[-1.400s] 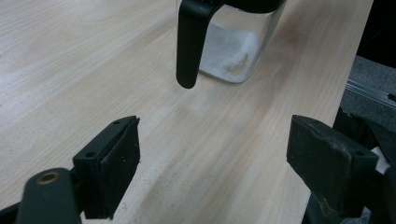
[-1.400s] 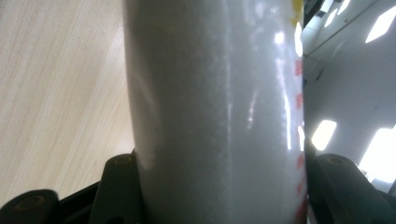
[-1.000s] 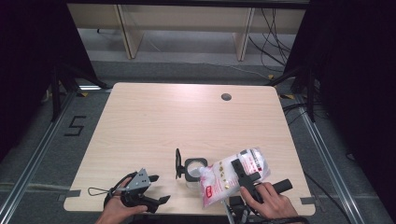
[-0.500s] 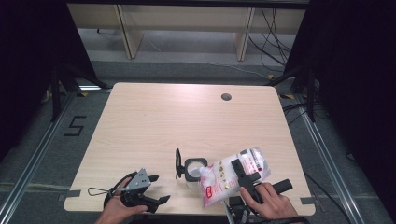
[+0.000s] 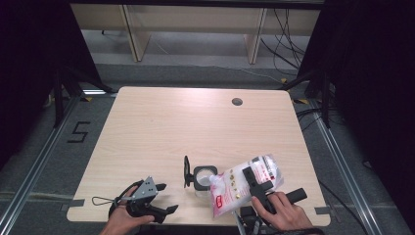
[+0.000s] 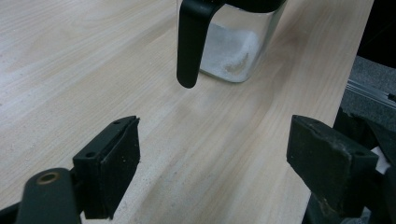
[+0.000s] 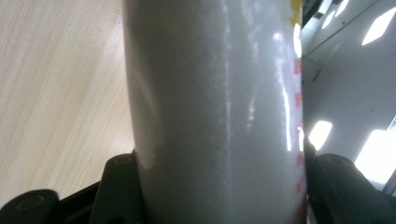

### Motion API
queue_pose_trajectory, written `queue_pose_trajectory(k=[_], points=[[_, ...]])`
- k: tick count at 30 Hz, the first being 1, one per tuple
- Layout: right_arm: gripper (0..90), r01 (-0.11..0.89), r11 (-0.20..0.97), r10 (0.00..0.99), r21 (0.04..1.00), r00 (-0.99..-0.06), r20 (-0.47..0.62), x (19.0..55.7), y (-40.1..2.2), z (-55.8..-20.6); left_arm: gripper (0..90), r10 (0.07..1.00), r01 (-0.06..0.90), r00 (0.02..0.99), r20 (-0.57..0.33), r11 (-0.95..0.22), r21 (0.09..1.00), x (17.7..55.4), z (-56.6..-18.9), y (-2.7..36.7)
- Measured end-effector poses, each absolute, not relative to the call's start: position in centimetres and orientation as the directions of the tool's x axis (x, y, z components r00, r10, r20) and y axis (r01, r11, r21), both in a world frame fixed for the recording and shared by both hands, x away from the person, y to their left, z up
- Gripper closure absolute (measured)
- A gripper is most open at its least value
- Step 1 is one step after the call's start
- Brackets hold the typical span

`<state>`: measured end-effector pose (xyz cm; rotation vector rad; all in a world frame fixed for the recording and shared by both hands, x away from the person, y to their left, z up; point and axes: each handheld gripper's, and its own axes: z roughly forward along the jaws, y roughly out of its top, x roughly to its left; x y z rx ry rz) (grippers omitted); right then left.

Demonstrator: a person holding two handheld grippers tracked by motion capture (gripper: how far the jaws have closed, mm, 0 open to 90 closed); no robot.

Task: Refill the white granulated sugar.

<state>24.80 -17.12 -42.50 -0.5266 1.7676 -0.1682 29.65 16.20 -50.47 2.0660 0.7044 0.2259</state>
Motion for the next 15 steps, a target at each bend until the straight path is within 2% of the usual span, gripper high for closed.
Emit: queue_pose_trajectory(k=[14,15], points=[[49.0,-0.273,0.878,-0.446,-0.394,-0.164,-0.88,24.73,-16.88,-42.25,16.8,0.552,0.376,0.829,-0.088,-0.434,0.819,29.78,-50.4,16.26],[49.0,-0.272,0.878,-0.445,-0.393,-0.166,-0.88,24.74,-16.9,-42.31,16.8,0.564,0.398,0.818,-0.114,-0.411,0.82,29.61,-50.47,16.15]])
